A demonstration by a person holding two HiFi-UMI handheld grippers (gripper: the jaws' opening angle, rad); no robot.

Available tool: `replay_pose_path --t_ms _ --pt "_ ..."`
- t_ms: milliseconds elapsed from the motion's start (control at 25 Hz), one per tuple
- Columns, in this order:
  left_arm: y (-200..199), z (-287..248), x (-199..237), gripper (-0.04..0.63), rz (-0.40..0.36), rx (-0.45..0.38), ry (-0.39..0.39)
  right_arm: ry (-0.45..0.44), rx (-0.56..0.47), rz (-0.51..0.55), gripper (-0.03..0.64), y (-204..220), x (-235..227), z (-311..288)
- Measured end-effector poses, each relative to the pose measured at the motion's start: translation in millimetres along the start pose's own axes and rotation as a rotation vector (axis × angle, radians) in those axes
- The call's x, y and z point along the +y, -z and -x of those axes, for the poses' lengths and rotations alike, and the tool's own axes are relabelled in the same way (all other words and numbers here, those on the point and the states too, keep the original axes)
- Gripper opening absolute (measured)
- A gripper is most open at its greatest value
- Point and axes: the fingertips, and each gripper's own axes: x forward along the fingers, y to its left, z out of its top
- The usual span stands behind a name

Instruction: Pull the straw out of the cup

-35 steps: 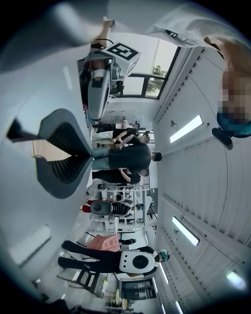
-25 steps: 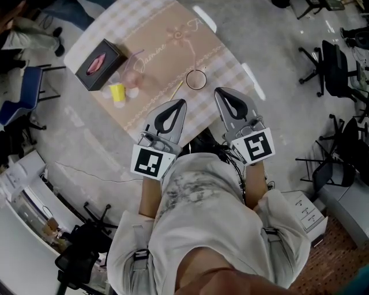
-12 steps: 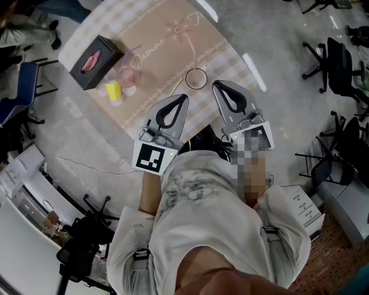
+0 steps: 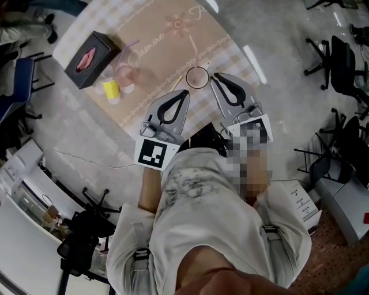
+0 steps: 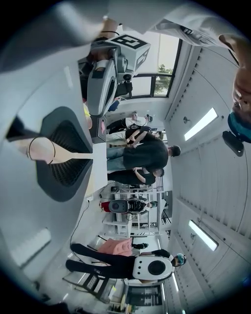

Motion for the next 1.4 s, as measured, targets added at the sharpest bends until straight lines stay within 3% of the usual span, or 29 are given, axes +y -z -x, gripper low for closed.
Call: replay_pose_path --t_ms 560,1400 --pt "26.7 -24.4 9.5 0.003 -0.015 0.044 0.017 -0.018 0.056 -0.022 0.075 25.7 -12.1 -29.5" --pt "53.4 -39.7 26.2 0.003 0.026 0.095 0.006 -0.056 0.133 -0.048 0.13 58.2 -25.4 -68.1"
